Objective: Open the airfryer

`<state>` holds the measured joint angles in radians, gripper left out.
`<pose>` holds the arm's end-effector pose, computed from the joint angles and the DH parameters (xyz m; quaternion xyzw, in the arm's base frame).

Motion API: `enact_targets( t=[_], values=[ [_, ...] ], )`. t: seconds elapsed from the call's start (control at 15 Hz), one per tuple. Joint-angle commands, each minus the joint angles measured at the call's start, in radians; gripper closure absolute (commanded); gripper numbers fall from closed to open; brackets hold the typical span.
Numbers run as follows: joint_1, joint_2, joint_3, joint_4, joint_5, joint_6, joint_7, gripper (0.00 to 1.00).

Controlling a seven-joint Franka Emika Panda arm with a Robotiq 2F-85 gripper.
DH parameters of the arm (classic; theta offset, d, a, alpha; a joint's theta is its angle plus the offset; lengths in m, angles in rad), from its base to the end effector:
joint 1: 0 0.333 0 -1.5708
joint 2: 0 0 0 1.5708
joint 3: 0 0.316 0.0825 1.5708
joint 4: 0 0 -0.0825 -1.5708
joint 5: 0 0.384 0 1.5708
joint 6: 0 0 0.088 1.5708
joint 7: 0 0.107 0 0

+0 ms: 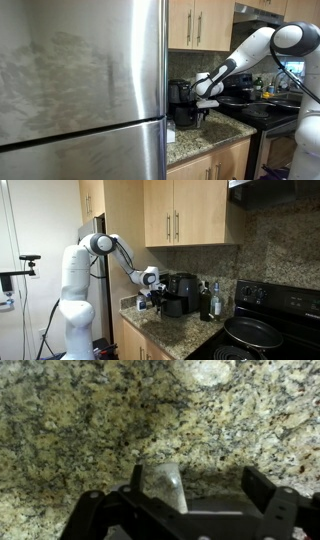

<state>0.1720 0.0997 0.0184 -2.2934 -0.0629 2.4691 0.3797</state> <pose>0.5216 0.1007 0.3140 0.9966 -0.0707 0.0420 0.0081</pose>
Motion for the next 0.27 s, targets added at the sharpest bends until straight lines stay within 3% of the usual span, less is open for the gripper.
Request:
enact_targets(
  t=[0.0,0.2],
  values=[
    [-0.015,-0.194,0.031,-0.125,-0.074,0.021,-0.02,0.0],
    [-0.034,-0.336,0.059,-0.18,-0.146,0.02,-0.009,0.0]
  ],
)
